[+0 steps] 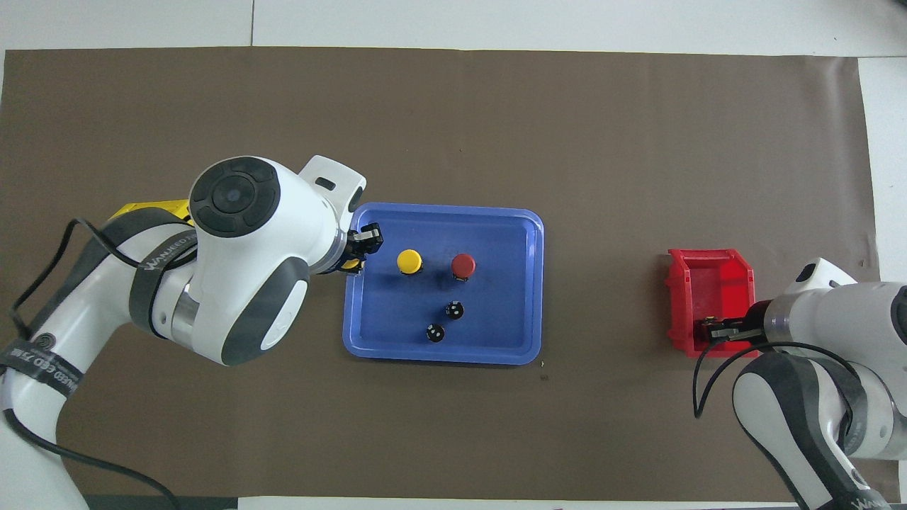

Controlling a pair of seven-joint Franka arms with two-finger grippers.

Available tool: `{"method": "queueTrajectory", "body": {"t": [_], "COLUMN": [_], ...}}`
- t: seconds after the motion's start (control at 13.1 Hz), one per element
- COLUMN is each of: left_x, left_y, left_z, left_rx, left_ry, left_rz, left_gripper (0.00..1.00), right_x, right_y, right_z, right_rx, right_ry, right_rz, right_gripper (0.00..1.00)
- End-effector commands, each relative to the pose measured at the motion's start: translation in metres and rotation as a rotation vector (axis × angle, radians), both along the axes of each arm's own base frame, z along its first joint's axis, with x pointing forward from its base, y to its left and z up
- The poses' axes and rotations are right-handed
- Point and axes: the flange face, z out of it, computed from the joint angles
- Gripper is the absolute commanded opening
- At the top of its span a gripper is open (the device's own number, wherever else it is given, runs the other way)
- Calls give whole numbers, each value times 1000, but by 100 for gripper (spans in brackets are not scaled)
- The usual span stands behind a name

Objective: Sort red and yellow buttons by color
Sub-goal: 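Carry the yellow button into the yellow bin with the left gripper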

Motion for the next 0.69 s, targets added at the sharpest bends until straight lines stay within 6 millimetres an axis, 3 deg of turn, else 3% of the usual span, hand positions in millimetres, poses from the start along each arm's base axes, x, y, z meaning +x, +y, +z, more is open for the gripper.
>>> {"method": "queueTrajectory", "body": {"t": [0.0, 0.08, 0.15, 0.31, 0.54, 0.61], "left_x": [20, 33, 41, 52, 59, 57], "left_y": [89, 138, 177, 238, 304, 312], "left_z": [12, 6, 5, 5, 5, 3], "left_rx": [7, 2, -6, -15, -22, -22], "left_ry": [54, 75, 84, 80, 52, 55], "left_rz": [-56, -117, -157, -121, -5, 5], "left_gripper": [4, 4, 5, 5, 4, 4], "right_x": [22, 23, 23, 22, 29, 35], "right_y": [1, 2, 2, 2, 2, 3], "right_z": [20, 22, 21, 21, 35, 48], "right_rx": [6, 7, 8, 8, 6, 6], "right_ry": [18, 29, 32, 35, 14, 23], "right_rz": [8, 10, 8, 8, 15, 14], "right_gripper": [51, 58, 59, 60, 63, 63]}}
